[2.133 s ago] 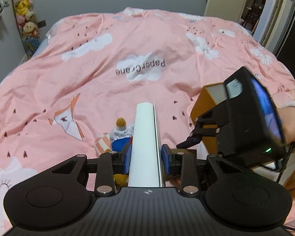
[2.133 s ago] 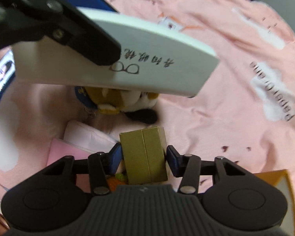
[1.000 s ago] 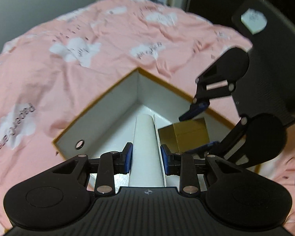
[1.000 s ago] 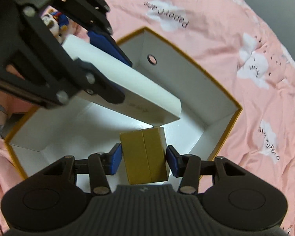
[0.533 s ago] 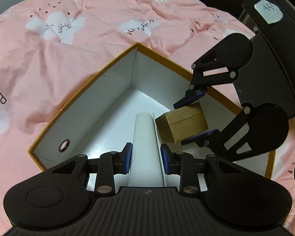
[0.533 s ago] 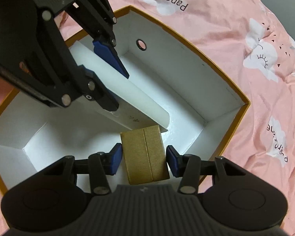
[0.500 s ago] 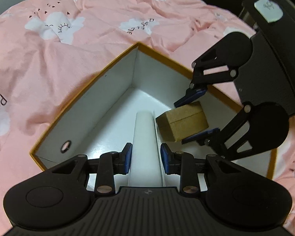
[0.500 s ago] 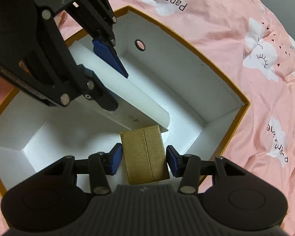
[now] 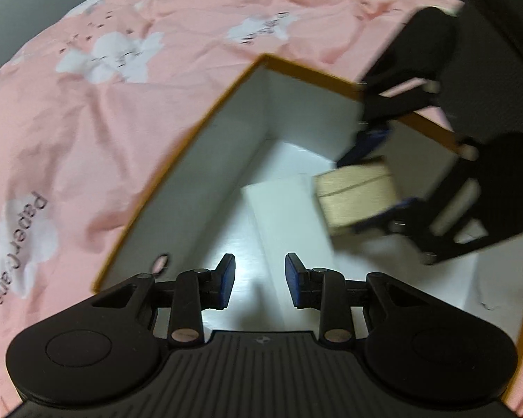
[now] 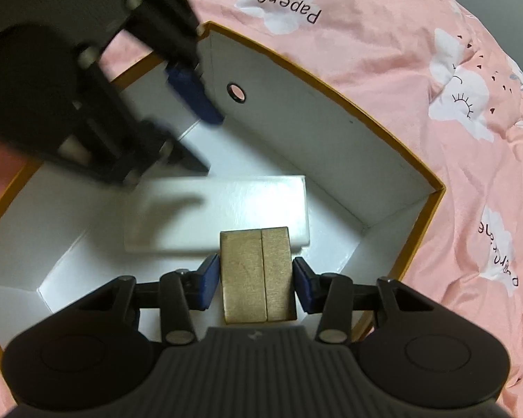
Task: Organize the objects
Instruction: 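Carry the white case and tan box into the orange box with both grippers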
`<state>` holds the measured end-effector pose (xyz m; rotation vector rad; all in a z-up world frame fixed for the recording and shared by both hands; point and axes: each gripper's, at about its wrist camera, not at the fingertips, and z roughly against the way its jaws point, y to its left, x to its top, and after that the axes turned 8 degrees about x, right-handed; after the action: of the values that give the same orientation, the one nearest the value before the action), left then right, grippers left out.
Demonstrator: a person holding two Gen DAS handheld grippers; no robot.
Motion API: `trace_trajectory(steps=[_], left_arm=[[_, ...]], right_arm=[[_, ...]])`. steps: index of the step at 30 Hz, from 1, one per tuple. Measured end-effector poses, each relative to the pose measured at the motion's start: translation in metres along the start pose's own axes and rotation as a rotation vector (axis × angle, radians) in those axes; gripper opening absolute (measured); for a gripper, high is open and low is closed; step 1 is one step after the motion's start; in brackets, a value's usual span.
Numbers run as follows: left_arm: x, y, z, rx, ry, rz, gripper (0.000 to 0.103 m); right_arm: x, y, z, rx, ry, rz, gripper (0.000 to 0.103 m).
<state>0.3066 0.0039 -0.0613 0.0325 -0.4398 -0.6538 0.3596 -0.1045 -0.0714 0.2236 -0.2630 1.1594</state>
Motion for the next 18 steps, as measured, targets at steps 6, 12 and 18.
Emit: trace_trajectory(steps=[6,12,18], left_arm=[[0.003,-0.013,-0.02,0.025,0.061,0.003,0.053],[0.013,-0.02,-0.041,0.009,0.119,0.086,0.06],[0.016,-0.04,-0.054,0.058,0.137,0.006,0.07]], right_arm=[[0.006,-0.002,-0.004,-0.006,0.027,0.003,0.047],[-0.001,-0.001,0.004,-0.013,0.028,0.027,0.047],[-0.002,-0.01,0.004,-0.011,0.014,0.012,0.047]])
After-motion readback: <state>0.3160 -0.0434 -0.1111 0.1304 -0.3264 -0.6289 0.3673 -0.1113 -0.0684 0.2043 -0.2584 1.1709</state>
